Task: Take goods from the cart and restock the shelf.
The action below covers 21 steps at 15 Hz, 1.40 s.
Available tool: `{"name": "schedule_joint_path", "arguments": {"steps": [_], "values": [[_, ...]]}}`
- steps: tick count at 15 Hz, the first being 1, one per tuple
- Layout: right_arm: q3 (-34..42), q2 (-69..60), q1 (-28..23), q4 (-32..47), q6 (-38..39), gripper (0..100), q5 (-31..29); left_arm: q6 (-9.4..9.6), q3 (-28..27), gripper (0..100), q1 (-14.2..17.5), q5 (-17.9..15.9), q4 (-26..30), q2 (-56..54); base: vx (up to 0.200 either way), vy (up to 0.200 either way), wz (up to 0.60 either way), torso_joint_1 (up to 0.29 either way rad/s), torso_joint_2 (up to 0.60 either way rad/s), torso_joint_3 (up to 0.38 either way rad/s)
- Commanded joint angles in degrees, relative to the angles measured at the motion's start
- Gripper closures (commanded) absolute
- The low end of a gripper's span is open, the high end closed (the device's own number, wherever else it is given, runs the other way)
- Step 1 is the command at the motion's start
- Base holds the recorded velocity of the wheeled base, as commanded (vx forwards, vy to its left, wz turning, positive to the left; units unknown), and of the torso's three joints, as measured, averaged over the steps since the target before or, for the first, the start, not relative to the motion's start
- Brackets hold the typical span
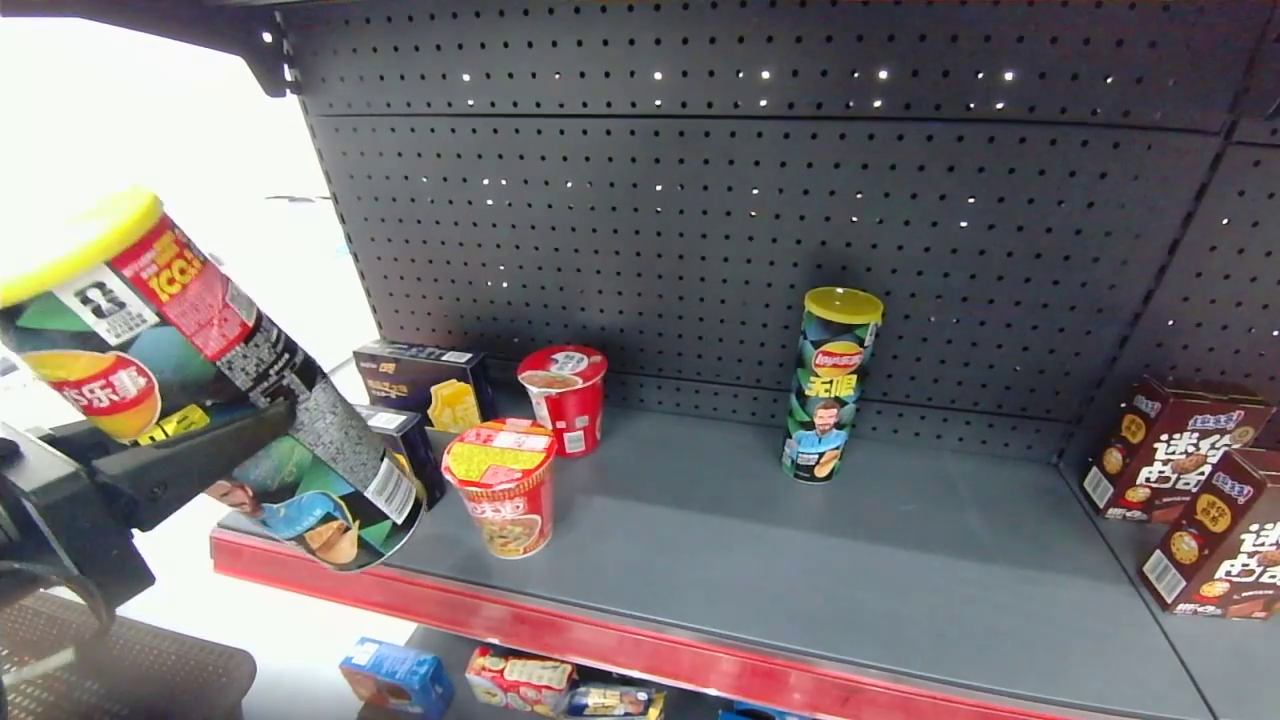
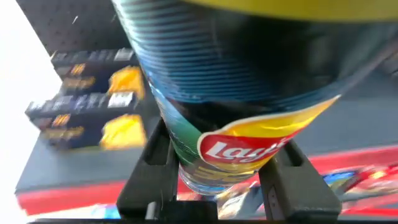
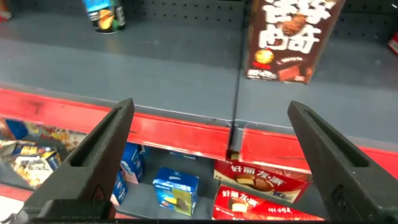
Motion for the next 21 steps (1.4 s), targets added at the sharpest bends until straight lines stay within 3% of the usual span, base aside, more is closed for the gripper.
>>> {"name": "schedule_joint_path", "arguments": {"steps": [1,2,4,5,6,8,10,12,14,17,19,21], "values": [[0.0,0.0,0.0,0.0,-0.3,0,0.4,-0.65,-1.5,100,-1.4,-0.2,0.6,0.1,0.0,0.0,0.0,0.0,0.0,0.0],[0.0,0.0,0.0,0.0,0.6,0,0.0,0.58,-1.7,100,-1.5,3.4,3.8,-0.2,0.0,0.0,0.0,0.0,0.0,0.0],[-0.1,0.0,0.1,-0.2,-0.3,0,1.8,1.02,-1.5,100,-1.7,9.9,4.9,-0.8,0.0,0.0,0.0,0.0,0.0,0.0],[-7.6,0.0,0.7,-0.4,0.3,0,7.8,0.94,-1.8,100,-1.7,10.8,5.1,-1.0,0.0,0.0,0.0,0.0,0.0,0.0],[-20.4,13.8,0.6,1.9,4.6,0,10.1,0.94,-1.5,100,-1.7,11.1,5.4,-1.0,0.0,0.0,0.0,0.0,0.0,0.0],[-16.0,15.0,2.7,0.0,2.5,0,12.3,0.94,-0.2,100,-1.8,10.9,5.4,-1.5,0.0,0.0,0.0,0.0,0.0,0.0],[-17.9,19.5,6.8,-1.7,0.9,0,13.6,1.11,-0.1,100,-1.8,10.5,5.4,-1.6,0.0,0.0,0.0,0.0,0.0,0.0],[-21.3,29.2,12.5,-10.4,1.1,0,14.4,1.81,0.0,100,-3.2,7.4,5.4,-1.5,0.0,0.0,0.0,0.0,0.0,0.0],[-21.9,38.3,18.9,-18.4,2.0,0,14.4,2.61,-0.2,100,-5.5,6.7,5.5,-1.3,0.0,0.0,0.0,0.0,0.0,0.0],[-24.1,50.8,19.5,-24.6,3.2,0,14.4,2.43,-0.3,100,-5.4,6.4,5.6,-1.0,0.0,0.0,0.0,0.0,0.0,0.0],[-26.4,60.1,19.4,-30.3,3.0,0,15.0,2.25,-0.1,100,-4.9,4.4,5.6,-1.2,0.0,0.0,0.0,0.0,0.0,0.0],[-29.3,66.4,19.2,-34.3,2.9,0,17.9,2.08,0.1,100,-4.8,4.1,5.6,-1.2,0.0,0.0,0.0,0.0,0.0,0.0]]}}
